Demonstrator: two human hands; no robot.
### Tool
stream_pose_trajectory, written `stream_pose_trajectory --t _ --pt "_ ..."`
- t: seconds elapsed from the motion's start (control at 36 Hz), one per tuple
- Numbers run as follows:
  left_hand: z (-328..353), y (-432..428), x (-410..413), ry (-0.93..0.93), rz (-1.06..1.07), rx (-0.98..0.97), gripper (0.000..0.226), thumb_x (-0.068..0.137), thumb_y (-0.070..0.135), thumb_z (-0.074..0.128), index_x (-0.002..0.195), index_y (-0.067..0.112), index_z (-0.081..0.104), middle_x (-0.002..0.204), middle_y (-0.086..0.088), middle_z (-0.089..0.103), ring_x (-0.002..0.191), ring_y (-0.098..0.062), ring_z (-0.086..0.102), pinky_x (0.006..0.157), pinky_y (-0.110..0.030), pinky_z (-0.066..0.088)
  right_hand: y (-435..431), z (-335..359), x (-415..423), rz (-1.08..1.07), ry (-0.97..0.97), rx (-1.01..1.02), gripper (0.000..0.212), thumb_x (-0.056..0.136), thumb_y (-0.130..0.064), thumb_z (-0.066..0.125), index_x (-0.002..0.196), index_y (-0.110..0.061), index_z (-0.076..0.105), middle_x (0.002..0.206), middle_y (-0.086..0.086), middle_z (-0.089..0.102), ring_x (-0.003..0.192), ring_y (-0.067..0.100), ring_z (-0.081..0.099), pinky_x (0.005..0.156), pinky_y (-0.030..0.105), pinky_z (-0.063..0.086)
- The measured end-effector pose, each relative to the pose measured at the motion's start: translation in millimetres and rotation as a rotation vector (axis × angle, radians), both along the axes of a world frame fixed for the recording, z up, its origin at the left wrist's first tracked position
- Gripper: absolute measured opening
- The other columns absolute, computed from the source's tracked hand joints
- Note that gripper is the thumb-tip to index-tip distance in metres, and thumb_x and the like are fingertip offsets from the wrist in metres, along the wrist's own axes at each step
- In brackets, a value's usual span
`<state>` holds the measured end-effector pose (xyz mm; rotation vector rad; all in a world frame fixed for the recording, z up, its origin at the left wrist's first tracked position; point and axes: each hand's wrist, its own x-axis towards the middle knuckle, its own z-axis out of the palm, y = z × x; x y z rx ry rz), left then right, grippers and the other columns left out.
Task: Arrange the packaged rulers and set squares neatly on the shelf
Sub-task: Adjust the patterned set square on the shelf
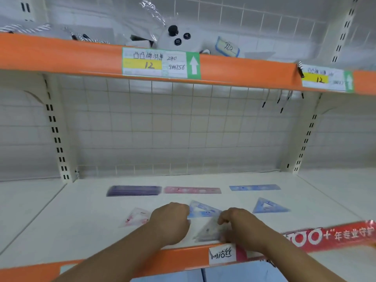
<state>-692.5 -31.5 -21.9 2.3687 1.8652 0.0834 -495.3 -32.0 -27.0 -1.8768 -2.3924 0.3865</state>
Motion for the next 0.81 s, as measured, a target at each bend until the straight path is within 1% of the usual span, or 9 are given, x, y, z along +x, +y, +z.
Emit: stream_pose_trajectory --t 0.14,0.25,0.42,0.53,0.61,0.72,0.81 --pt "-2.7 -4.0 0.7 0.016 0.029 -0.006 0.035 0.100 0.033 0.039 0.131 0.021 0.051 0.132 -0.002 0.054 0.120 -0.021 0.050 0.095 -0.032 0.042 4.4 -5.8 3.9 0.042 0.027 -0.021 0.036 0.086 -0.030 0.067 0.121 -0.025 0.061 0.123 -0.003 0.054 0.113 0.014 0.051 0.094 0.023 0.042" --pt "-5.3 -6.3 -0.3 0.022 0.068 -0.013 0.034 0.100 0.034 0.039 0.128 0.020 0.053 0.130 -0.002 0.055 0.120 -0.021 0.050 0.095 -0.034 0.043 5.5 -8.7 4.5 0.080 0.006 0.009 0.030 0.089 -0.028 0.062 0.120 -0.025 0.061 0.121 -0.001 0.054 0.110 0.014 0.053 0.091 0.023 0.042" --pt "-5.0 -15.9 -3.2 -0.011 0.126 -0.006 0.034 0.099 0.033 0.041 0.127 0.017 0.054 0.129 -0.003 0.057 0.117 -0.022 0.053 0.095 -0.035 0.046 3.6 -2.1 -2.4 0.128 -0.013 0.090 0.033 0.090 -0.036 0.057 0.121 -0.024 0.058 0.119 0.000 0.052 0.108 0.015 0.052 0.090 0.026 0.044" --pt "-3.9 -25.6 -12.1 -0.049 0.184 0.005 0.034 0.099 0.031 0.042 0.125 0.015 0.055 0.128 -0.003 0.058 0.116 -0.021 0.054 0.095 -0.034 0.047 -0.6 5.7 -21.9 0.217 0.031 0.190 0.031 0.093 -0.036 0.053 0.120 -0.023 0.059 0.120 -0.002 0.054 0.110 0.015 0.052 0.088 0.026 0.042" --pt "-1.3 -36.2 -25.5 -0.064 0.250 0.021 0.034 0.099 0.032 0.042 0.126 0.016 0.055 0.128 -0.002 0.058 0.116 -0.021 0.053 0.093 -0.032 0.045 -5.7 10.1 -42.7 0.292 0.072 0.245 0.027 0.095 -0.037 0.050 0.116 -0.024 0.060 0.119 -0.006 0.056 0.109 0.013 0.052 0.084 0.024 0.040" --pt "0.7 -54.4 -52.6 -0.096 0.346 0.036 0.033 0.098 0.032 0.043 0.125 0.018 0.056 0.127 -0.001 0.058 0.117 -0.020 0.053 0.091 -0.031 0.044 -11.4 15.2 -76.7 0.380 0.091 0.273 0.025 0.095 -0.039 0.049 0.112 -0.025 0.062 0.113 -0.007 0.060 0.105 0.013 0.055 0.084 0.027 0.043" --pt "3.5 -72.0 -78.4 -0.092 0.422 0.040 0.033 0.098 0.033 0.043 0.126 0.019 0.055 0.126 0.000 0.058 0.116 -0.019 0.053 0.092 -0.031 0.044 -14.4 17.5 -107.0 0.441 0.100 0.275 0.024 0.095 -0.039 0.049 0.109 -0.024 0.062 0.111 -0.006 0.062 0.103 0.014 0.055 0.080 0.028 0.041"
